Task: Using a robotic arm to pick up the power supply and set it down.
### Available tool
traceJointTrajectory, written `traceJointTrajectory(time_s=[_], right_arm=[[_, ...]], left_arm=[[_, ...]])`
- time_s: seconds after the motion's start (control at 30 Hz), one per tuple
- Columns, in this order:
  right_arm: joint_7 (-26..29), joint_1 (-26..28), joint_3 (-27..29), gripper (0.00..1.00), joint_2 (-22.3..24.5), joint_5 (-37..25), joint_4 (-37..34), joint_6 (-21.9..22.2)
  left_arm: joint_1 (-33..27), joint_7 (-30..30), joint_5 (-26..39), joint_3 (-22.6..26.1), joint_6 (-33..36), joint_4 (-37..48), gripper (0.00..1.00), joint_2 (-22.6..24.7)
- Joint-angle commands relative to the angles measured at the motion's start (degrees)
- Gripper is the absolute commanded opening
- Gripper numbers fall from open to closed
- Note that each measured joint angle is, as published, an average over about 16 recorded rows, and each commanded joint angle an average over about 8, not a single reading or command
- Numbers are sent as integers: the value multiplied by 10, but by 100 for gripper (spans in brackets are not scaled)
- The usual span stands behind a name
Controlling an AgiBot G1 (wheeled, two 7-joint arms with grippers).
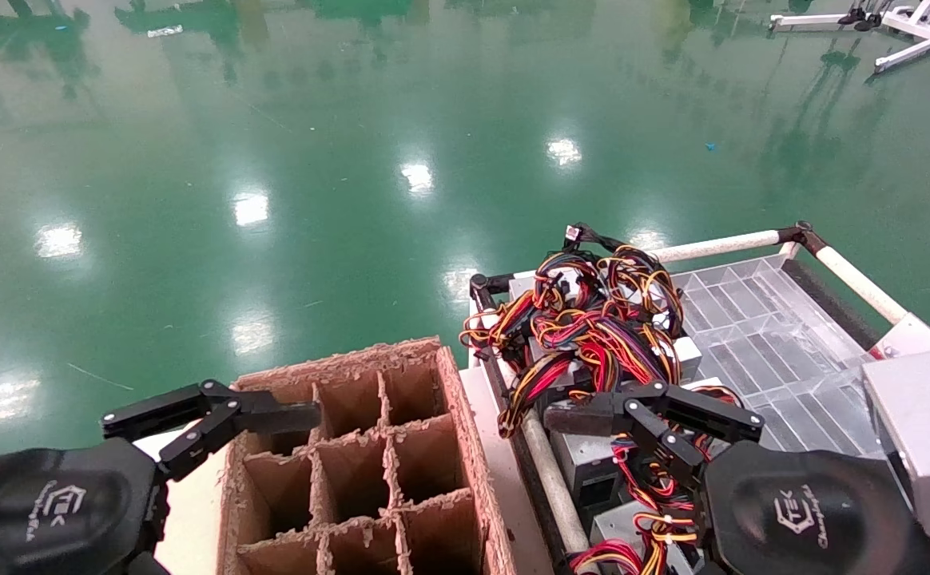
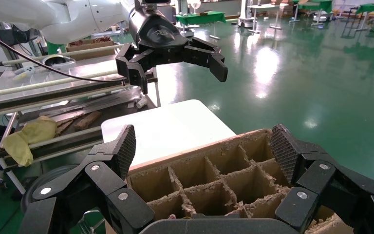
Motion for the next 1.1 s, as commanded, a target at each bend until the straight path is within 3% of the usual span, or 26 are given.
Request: traceJointTrajectory(time_s=[0.03, 0.33, 0.6, 0.67, 0.87, 0.93, 1.1], right_arm=[[0, 0, 1, 100, 0, 2, -1, -1], [-1, 1, -36, 100, -15, -74, 20, 12], [6, 47, -100, 98, -56, -189, 30, -2], [8, 60, -115, 81, -70, -212, 30, -6], [14, 95, -152, 8, -109, -269, 30, -13], [16, 107, -164, 0, -120, -287, 30, -13], [24, 130, -188, 0, -147, -327, 29, -11]], left_arm=[[0, 0, 0, 0, 0, 0, 0, 0], [0, 0, 0, 0, 0, 0, 2, 0], [0, 0, 0, 0, 0, 0, 0, 0], [0, 0, 0, 0, 0, 0, 0, 0], [0, 0, 0, 0, 0, 0, 0, 0], [0, 0, 0, 0, 0, 0, 0, 0], [0, 0, 0, 0, 0, 0, 0, 0]])
